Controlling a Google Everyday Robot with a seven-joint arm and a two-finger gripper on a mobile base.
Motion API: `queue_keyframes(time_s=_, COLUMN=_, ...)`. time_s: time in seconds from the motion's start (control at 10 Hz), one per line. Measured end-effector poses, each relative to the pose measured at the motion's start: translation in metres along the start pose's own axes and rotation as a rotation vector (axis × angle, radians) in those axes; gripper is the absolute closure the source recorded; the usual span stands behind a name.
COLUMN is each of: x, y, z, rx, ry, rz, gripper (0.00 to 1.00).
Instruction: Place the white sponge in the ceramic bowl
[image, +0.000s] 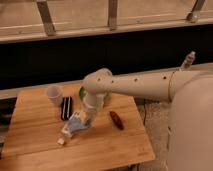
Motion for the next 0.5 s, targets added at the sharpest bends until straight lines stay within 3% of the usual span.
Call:
queue_keyframes(time_s=0.2, x=-0.025, y=-0.027, z=-0.016, rx=-0.009, ry=-0.022, rz=0.04, gripper=1.0)
queue_keyframes(time_s=0.5, x=-0.052, y=-0.08, z=-0.035, rx=-0.055, ry=-0.05, rz=0.119, gripper=1.0)
